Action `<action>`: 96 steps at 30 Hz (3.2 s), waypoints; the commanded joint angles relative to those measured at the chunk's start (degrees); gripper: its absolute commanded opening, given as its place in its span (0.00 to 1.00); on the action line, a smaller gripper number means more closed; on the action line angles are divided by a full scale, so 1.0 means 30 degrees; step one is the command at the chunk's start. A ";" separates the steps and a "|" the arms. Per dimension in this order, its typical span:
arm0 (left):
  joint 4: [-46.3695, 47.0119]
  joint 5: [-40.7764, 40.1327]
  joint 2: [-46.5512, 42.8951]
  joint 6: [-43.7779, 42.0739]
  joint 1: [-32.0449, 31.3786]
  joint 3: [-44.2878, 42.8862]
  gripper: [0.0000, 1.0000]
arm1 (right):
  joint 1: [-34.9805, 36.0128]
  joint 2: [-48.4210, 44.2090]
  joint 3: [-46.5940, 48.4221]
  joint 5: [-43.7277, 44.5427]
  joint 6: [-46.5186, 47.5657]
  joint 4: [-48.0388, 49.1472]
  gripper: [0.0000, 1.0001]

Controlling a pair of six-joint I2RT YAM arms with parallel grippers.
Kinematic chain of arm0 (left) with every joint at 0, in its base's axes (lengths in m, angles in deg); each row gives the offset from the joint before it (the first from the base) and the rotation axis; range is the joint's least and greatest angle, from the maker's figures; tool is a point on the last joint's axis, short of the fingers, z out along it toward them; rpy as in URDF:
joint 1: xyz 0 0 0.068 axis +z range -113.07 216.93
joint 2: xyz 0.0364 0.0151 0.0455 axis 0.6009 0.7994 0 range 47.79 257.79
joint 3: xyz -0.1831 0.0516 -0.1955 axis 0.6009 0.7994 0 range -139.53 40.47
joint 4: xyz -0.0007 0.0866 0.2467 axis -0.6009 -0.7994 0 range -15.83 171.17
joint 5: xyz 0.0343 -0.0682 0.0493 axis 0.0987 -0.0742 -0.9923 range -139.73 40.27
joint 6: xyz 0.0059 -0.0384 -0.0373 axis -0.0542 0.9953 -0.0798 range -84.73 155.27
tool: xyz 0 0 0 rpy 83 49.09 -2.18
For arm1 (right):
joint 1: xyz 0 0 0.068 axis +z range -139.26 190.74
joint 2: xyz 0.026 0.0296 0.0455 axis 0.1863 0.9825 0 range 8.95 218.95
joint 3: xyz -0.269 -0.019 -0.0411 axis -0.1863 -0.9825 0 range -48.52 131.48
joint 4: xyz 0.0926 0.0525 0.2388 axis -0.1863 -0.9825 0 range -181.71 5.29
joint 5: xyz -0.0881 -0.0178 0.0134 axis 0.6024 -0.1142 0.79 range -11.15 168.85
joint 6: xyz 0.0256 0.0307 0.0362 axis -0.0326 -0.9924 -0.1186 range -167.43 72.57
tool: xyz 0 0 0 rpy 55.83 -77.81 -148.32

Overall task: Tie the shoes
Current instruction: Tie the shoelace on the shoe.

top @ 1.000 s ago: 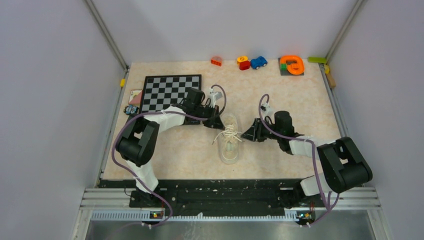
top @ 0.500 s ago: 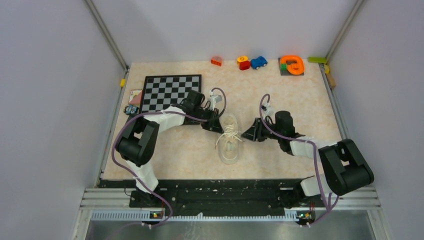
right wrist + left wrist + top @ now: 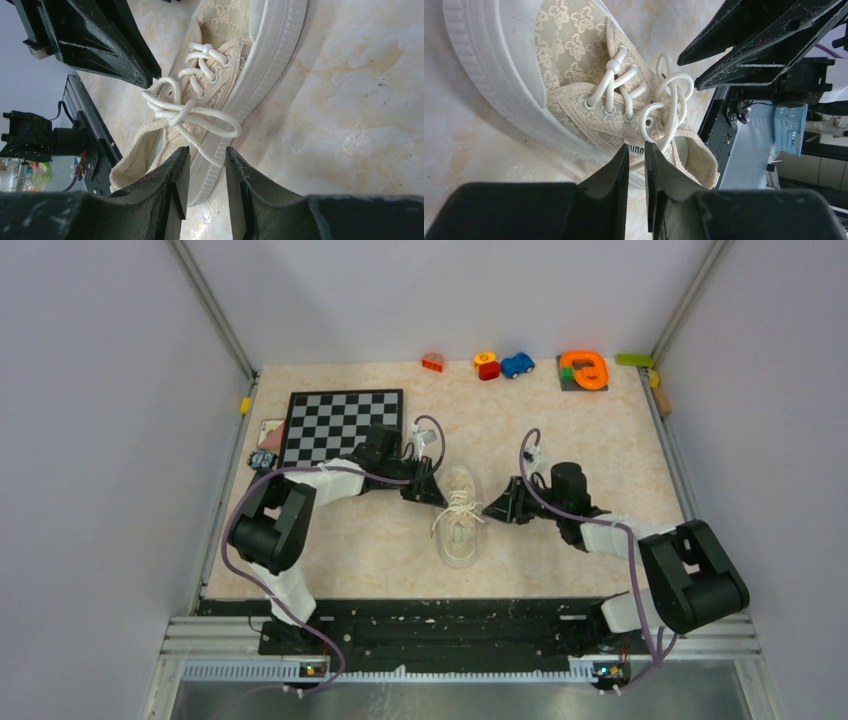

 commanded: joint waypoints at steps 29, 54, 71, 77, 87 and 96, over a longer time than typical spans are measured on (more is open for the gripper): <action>0.0927 -0.0822 0.0324 0.3616 -0.0091 -0.0795 0.25 | -0.0232 -0.0530 -0.0260 -0.0464 0.0013 0.1030 0.34; 0.0368 -0.0304 0.0609 0.6236 -0.0229 -0.1234 0.22 | -0.0253 -0.0479 -0.0485 -0.0651 -0.0346 0.2056 0.33; 0.1161 -0.0145 0.0835 0.7150 -0.0417 -0.0548 0.24 | -0.0401 -0.0942 -0.0262 -0.0461 -0.0081 0.1469 0.34; 0.2389 0.0293 0.0957 0.7723 -0.0459 -0.0187 0.21 | -0.0398 -0.0846 -0.0231 -0.0356 -0.0079 0.1484 0.35; 0.2428 0.0452 0.1457 0.7631 -0.0472 -0.0316 0.18 | -0.0398 -0.0692 -0.0210 -0.0062 -0.0093 0.1557 0.37; 0.3654 0.0677 0.1307 0.8154 -0.0235 -0.0286 0.00 | -0.0424 -0.0272 -0.0022 0.0100 0.0022 0.1637 0.38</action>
